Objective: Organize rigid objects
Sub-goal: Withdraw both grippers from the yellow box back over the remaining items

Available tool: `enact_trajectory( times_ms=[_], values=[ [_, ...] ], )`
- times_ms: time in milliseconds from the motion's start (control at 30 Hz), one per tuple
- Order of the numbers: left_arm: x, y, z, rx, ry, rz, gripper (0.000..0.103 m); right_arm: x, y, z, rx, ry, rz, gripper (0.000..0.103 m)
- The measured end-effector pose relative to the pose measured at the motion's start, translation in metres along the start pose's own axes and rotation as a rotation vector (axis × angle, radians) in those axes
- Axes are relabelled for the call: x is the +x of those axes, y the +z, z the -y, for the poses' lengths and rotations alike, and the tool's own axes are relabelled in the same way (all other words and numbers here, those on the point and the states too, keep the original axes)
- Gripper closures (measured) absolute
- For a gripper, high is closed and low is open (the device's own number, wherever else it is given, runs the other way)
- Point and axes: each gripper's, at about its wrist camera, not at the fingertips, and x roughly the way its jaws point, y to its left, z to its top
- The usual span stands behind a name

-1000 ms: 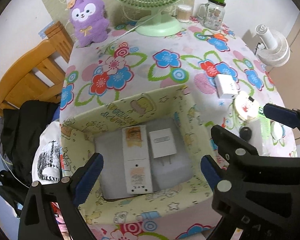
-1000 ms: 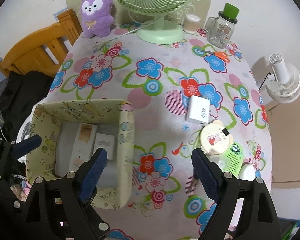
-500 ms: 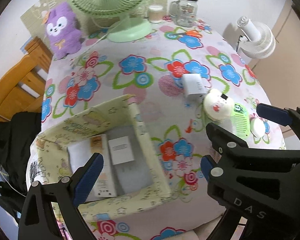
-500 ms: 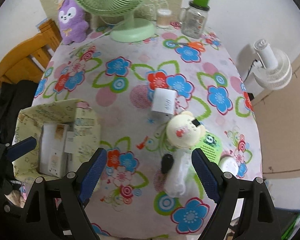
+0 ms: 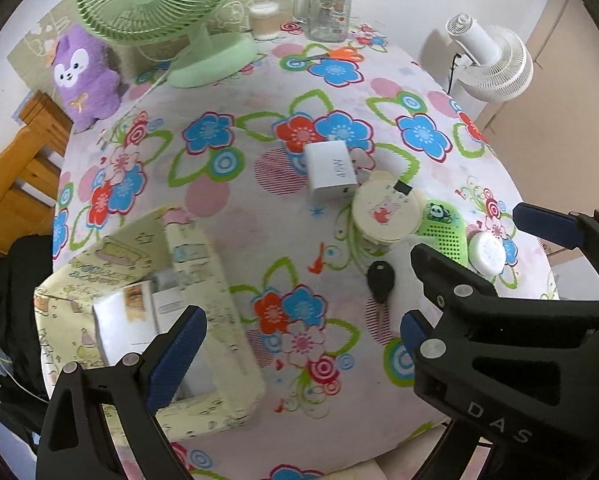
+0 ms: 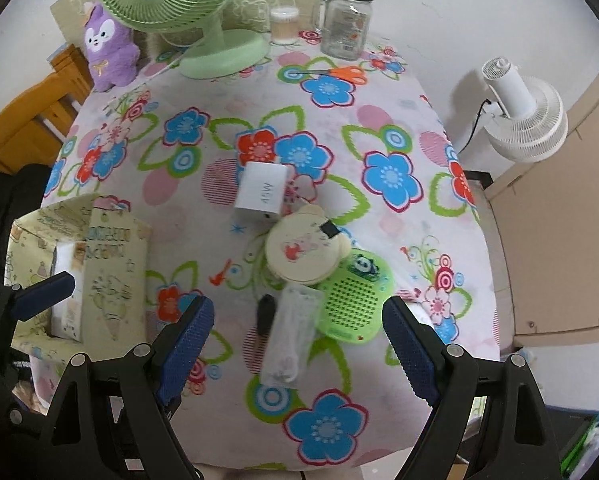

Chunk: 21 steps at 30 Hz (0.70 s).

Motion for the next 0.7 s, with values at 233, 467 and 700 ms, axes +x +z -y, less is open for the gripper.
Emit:
enact_trajectory(
  times_ms=[233,467,700],
  values=[
    [0.012,0.004,0.019,-0.02,-0.023,-0.01,0.004,0.009,-0.003,0.024,-0.002,0.016,-0.009,0.016],
    [0.023,0.007,0.034,-0.042,-0.032,-0.018,0.004,0.015,-0.006,0.046,-0.004,0.025,-0.015,0.017],
    [0.036,0.007,0.047,-0.062,-0.031,-0.033,0.004,0.025,-0.01,0.071,0.003,0.026,-0.035,0.017]
  ],
)
